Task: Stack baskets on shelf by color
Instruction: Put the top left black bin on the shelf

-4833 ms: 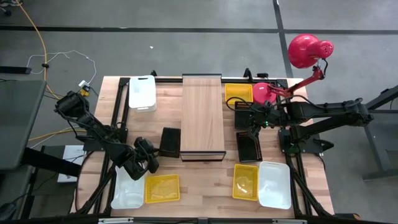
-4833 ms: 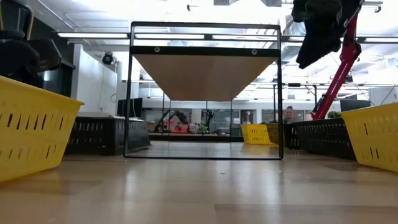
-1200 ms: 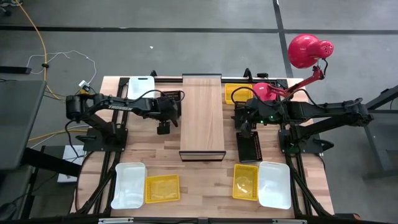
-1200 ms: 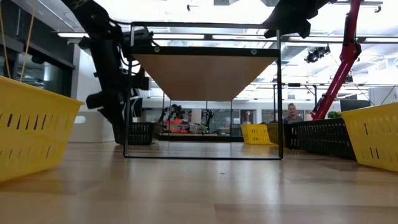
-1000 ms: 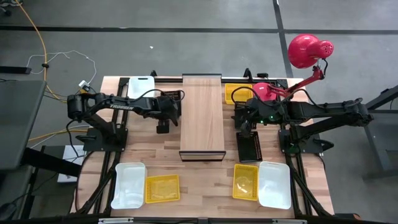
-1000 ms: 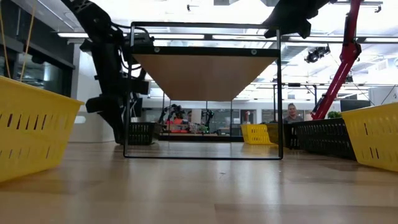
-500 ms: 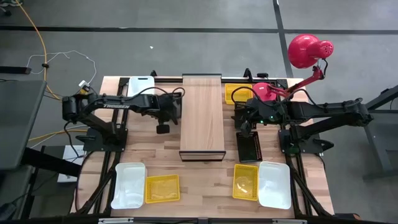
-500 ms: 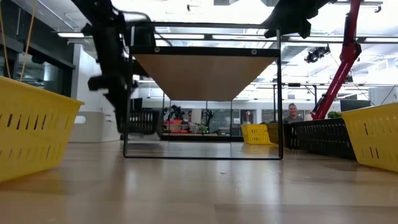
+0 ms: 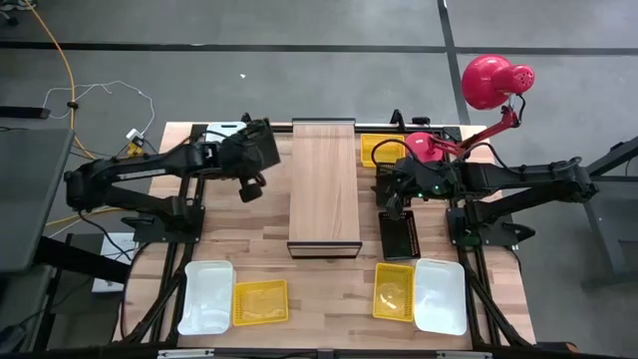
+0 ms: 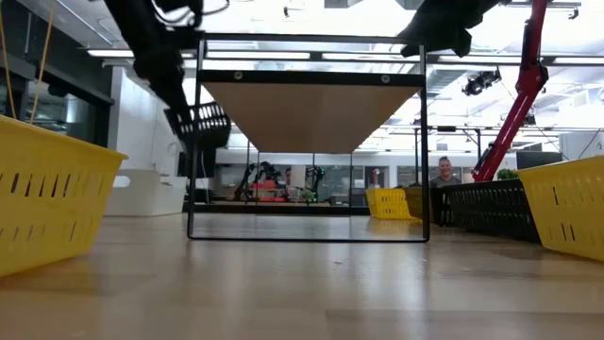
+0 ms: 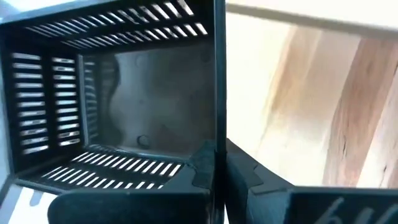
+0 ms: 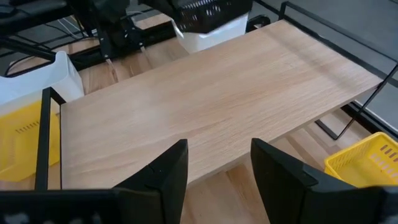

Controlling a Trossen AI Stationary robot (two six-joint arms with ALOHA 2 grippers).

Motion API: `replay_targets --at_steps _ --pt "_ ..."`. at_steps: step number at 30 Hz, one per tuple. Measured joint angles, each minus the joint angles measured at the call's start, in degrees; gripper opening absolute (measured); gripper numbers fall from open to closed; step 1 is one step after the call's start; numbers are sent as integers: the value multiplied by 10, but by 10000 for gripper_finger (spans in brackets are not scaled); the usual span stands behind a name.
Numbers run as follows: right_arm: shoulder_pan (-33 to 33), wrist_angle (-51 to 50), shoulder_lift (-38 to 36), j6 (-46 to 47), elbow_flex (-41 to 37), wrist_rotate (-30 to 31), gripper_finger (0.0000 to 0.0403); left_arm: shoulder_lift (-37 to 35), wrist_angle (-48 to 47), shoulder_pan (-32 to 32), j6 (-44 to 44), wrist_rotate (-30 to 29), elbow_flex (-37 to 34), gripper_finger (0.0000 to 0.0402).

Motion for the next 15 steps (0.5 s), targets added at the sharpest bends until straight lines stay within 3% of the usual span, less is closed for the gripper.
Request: replay_targets --at_steps 9,15 --pt "0 4 -50 8 0 11 161 -103 15 -63 -64 -19 20 0" --pt "0 8 -87 -2 0 48 161 -69 25 -151 -29 -42 123 0"
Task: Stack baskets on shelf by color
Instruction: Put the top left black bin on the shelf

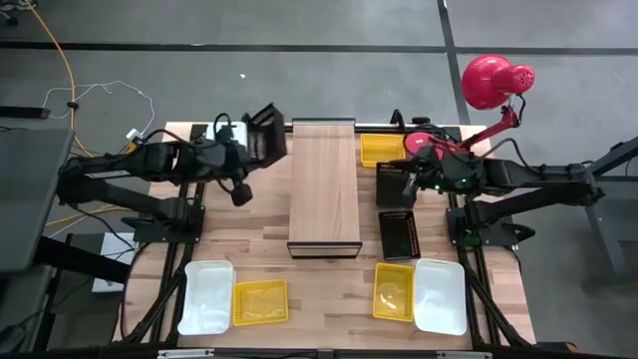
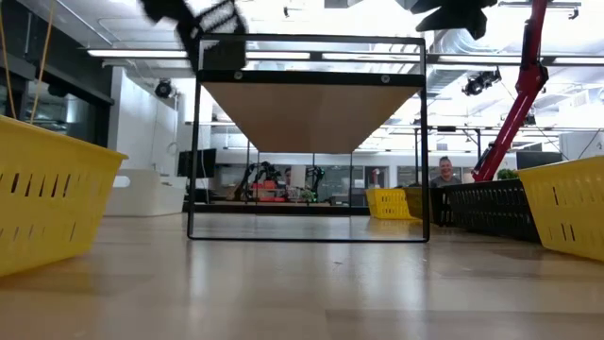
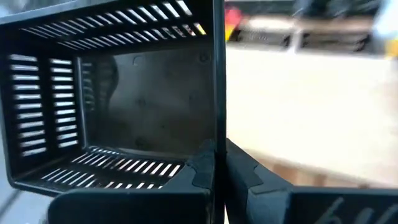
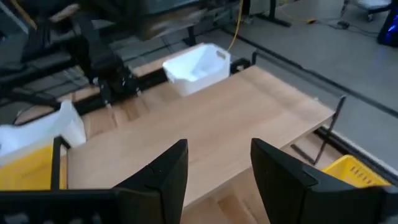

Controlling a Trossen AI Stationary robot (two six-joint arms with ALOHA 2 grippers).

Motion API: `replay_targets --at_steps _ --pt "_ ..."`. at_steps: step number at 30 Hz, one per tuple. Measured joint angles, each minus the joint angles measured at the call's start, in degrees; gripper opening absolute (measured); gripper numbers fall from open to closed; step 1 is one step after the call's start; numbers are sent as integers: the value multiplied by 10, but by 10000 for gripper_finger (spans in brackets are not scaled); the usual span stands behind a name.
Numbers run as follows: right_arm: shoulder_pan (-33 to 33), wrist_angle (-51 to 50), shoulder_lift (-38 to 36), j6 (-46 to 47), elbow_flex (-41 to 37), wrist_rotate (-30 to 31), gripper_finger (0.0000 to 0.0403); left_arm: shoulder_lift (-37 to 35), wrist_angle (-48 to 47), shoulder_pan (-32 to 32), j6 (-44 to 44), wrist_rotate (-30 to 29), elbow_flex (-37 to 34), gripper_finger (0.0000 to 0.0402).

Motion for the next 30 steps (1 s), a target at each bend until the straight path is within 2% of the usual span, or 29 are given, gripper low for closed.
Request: replay_targets --at_steps 5,11,13,16,19,22,25,30 --pt "0 1 -8 -25 0 0 161 96 -1 -99 112 9 115 0" --pt "0 1 -8 -67 0 -1 161 212 -29 -182 379 88 215 0" --pt "0 1 -8 -83 0 -1 161 242 -55 -200 461 88 225 0" --pt "0 0 -8 -89 0 -1 161 283 -118 -218 554 49 229 0" --pt "0 0 -8 -89 0 -1 161 313 -176 -221 607 -15 227 0" --pt "0 0 -8 -89 0 -1 161 328 -182 -214 628 -57 227 0" --pt "0 0 -8 -89 0 -1 161 327 -175 -199 652 -47 227 0" --pt "0 0 -8 -89 0 0 161 327 -183 -169 687 21 227 0"
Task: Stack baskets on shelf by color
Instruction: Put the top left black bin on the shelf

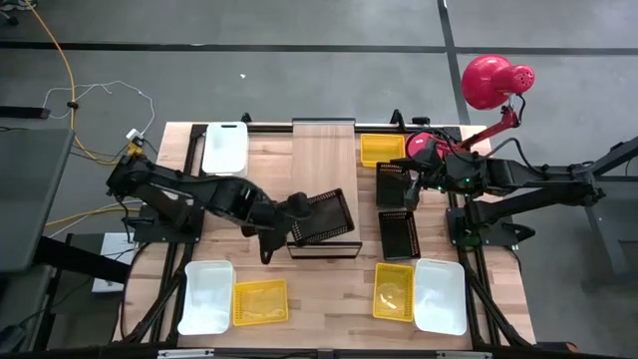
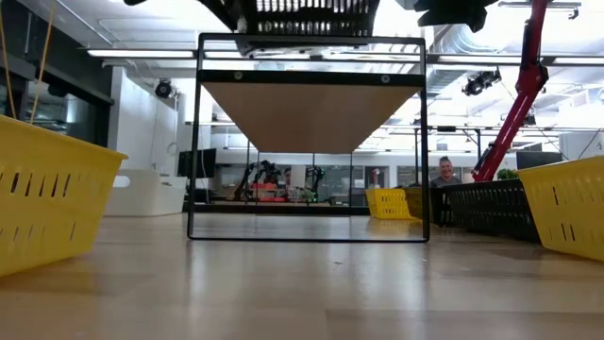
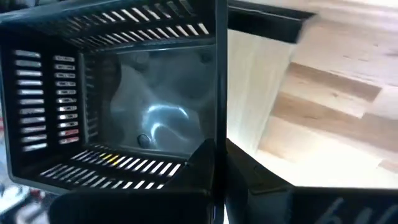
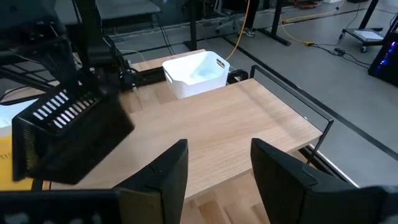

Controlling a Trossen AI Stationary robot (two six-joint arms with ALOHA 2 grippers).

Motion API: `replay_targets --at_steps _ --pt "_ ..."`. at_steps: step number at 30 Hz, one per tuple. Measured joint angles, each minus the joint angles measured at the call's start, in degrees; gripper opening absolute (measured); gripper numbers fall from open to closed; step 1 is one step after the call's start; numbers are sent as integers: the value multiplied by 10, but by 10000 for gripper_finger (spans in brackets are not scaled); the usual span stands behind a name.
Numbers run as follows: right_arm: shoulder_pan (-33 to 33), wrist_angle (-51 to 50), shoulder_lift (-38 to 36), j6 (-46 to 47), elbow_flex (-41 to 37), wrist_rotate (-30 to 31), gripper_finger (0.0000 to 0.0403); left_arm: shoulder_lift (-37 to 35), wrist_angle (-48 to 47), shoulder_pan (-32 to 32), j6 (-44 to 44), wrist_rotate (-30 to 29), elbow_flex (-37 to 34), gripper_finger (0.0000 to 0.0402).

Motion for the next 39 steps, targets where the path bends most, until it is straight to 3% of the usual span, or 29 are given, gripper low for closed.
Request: replay_targets --at_steps 4,16,25,39 --pt "0 0 0 0 0 1 161 6 18 26 73 -5 0 0" --pt "0 -2 0 0 0 8 161 22 43 88 199 74 0 0" --pt "0 -10 0 0 0 18 161 24 44 85 185 119 0 1" --pt "0 -14 0 -25 0 16 161 49 67 85 159 115 0 31"
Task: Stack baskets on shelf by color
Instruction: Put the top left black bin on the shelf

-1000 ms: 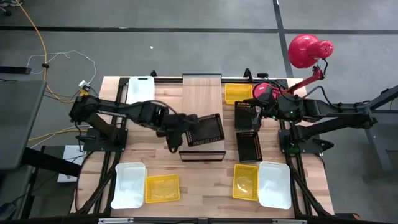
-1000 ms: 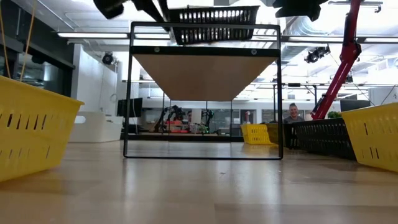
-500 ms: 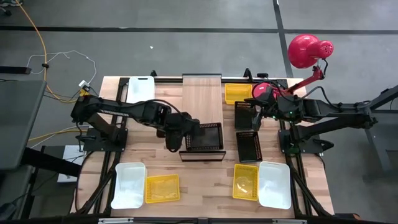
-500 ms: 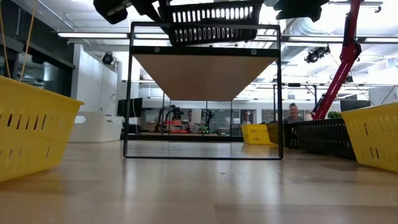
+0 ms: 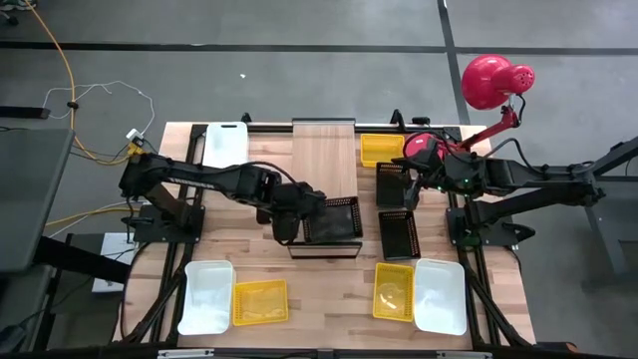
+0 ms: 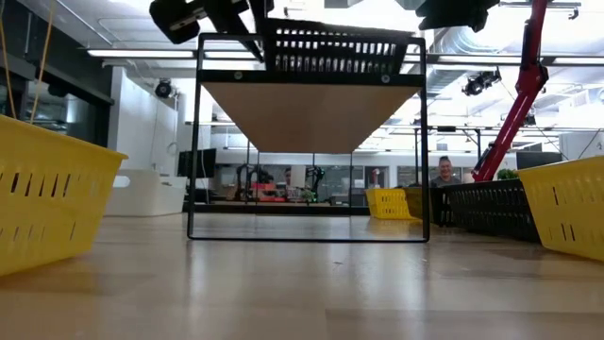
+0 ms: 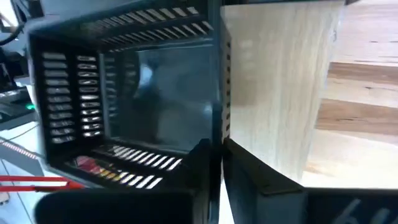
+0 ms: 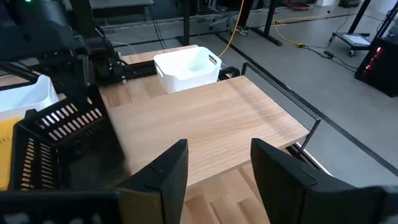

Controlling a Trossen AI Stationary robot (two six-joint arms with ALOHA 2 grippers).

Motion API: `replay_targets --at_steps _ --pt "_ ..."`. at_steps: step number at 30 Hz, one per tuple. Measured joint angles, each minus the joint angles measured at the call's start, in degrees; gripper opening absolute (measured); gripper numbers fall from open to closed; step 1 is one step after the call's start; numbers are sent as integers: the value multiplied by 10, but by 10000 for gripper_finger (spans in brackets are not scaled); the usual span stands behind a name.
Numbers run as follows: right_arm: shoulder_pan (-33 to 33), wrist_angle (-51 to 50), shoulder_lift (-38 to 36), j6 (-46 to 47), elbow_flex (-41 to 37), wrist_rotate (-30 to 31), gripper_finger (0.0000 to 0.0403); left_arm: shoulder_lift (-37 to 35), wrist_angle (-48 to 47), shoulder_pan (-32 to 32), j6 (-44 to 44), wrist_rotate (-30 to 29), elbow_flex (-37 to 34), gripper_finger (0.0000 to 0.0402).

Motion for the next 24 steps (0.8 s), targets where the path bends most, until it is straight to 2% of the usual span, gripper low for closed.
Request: replay_targets --at_steps 10,12,15,18,20,22,24 --pt "0 4 0 2 0 -17 161 -14 8 0 -47 9 0 106" --pt "0 8 0 17 0 -24 161 -27 10 -1 -59 -12 0 119" --pt "0 9 0 42 0 -42 161 -44 9 -3 -98 -75 9 134" --pt "0 7 4 53 0 -60 159 -66 6 -9 -168 -142 25 139" --pt "0 -3 12 70 0 -76 149 -82 6 -12 -237 -161 36 134" --pt "0 -20 23 89 1 -97 128 -101 9 -13 -346 -152 49 118" --pt "1 -49 41 118 1 -122 91 -125 18 -8 -475 -117 50 90"
